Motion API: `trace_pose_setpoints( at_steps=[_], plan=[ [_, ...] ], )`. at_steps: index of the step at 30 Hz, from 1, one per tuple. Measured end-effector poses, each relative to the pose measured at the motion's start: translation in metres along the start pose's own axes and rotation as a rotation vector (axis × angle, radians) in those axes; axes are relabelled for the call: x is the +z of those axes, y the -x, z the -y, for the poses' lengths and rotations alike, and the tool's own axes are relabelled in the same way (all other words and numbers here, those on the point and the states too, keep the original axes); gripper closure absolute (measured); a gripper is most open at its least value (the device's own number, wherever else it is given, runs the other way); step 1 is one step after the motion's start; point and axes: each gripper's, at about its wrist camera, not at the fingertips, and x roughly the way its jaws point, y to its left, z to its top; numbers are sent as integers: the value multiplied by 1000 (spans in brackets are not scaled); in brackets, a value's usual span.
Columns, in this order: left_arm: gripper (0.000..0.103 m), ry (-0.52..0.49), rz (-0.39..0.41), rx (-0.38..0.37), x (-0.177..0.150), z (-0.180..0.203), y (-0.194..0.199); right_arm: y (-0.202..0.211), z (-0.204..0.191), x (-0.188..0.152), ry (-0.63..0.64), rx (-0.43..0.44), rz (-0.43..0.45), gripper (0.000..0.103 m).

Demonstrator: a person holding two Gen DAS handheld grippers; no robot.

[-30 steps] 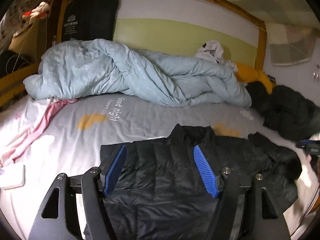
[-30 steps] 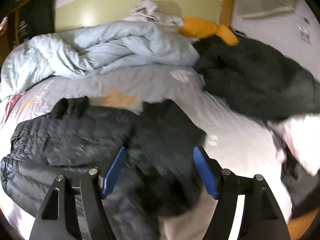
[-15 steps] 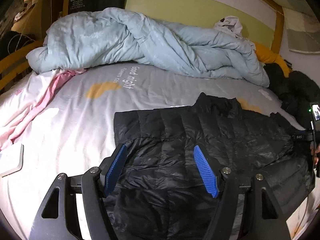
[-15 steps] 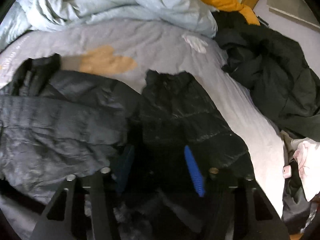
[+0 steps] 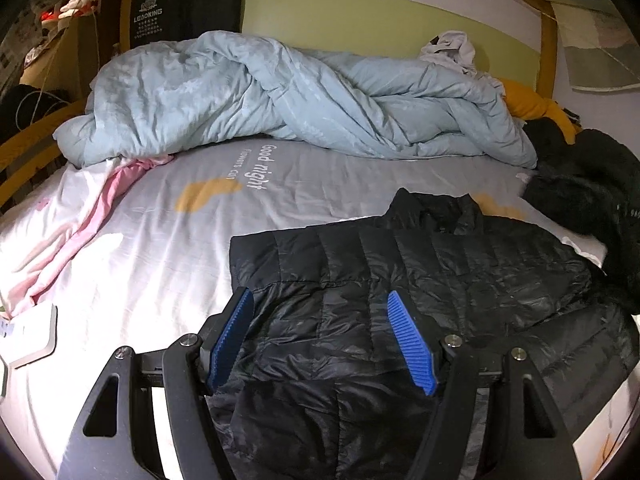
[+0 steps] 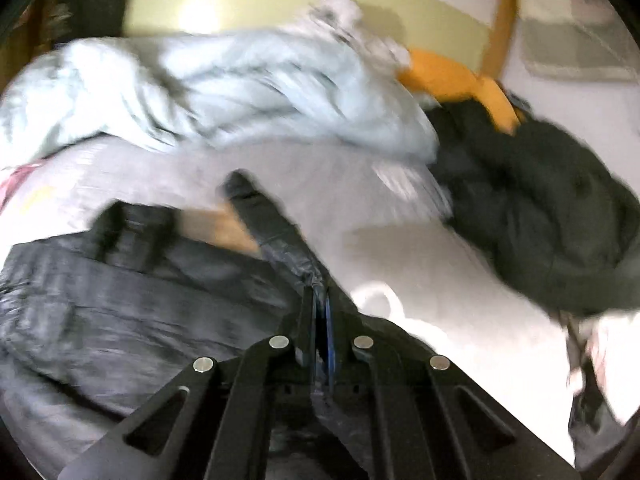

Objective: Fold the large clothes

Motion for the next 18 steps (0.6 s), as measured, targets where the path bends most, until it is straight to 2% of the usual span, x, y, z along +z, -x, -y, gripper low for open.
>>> trace_pose_setpoints(
  at_steps=[3, 6, 9, 14, 18],
  plan=[
    [35, 10, -4, -33, 0, 0, 2, 29, -35, 9, 66, 81, 69, 99],
    [35, -7, -9, -63, -1, 6, 2, 41, -74, 4, 122, 162, 73, 99],
    [35, -49, -24, -87, -5, 17, 0, 36, -111, -17, 166, 244, -1, 99],
    [35, -118, -50, -113, -15, 38, -8, 11, -143, -60, 166, 364, -141, 99],
    [35, -149, -67, -155, -20, 51, -12, 2, -160, -71, 155, 452, -185, 99]
  ],
)
